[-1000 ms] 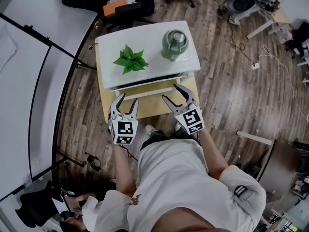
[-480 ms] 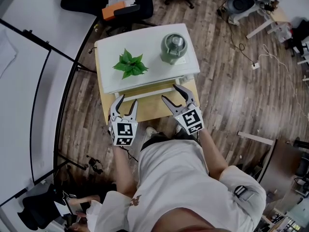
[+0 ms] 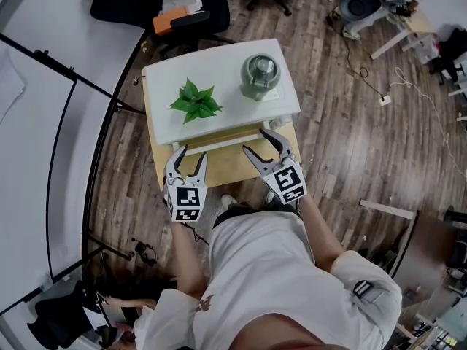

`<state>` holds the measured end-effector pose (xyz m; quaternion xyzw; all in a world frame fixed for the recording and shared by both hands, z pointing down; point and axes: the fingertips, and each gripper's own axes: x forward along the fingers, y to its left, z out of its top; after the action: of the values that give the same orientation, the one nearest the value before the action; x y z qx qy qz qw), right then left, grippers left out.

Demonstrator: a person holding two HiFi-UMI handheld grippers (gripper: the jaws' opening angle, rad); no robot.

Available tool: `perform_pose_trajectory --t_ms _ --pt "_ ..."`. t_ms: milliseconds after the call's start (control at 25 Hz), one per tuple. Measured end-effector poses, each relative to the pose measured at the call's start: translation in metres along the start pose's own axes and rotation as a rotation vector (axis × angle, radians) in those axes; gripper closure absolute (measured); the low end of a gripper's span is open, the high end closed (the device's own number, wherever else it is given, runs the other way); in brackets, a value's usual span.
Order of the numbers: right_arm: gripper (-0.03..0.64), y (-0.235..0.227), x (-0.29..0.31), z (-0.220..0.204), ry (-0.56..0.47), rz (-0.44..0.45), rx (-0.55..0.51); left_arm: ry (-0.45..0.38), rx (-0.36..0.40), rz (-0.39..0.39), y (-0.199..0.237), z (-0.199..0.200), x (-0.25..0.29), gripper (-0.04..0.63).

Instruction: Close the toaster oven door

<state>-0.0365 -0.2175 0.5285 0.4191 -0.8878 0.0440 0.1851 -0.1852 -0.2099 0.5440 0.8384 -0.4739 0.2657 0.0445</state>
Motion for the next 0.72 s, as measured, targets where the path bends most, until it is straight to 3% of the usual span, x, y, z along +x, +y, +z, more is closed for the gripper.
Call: perform_pose_trajectory --t_ms 320,720 --pt "0.364 0.001 -0.001 0.002 0.003 -0.017 0.001 -0.015 -0.026 0.033 0.001 0.0 -0.003 0.387" --pt "0.367 0.013 -0.029 0.006 0.003 -0.043 -0.038 -0.124 -0.054 0.065 -0.018 0.026 -0.027 0.39"
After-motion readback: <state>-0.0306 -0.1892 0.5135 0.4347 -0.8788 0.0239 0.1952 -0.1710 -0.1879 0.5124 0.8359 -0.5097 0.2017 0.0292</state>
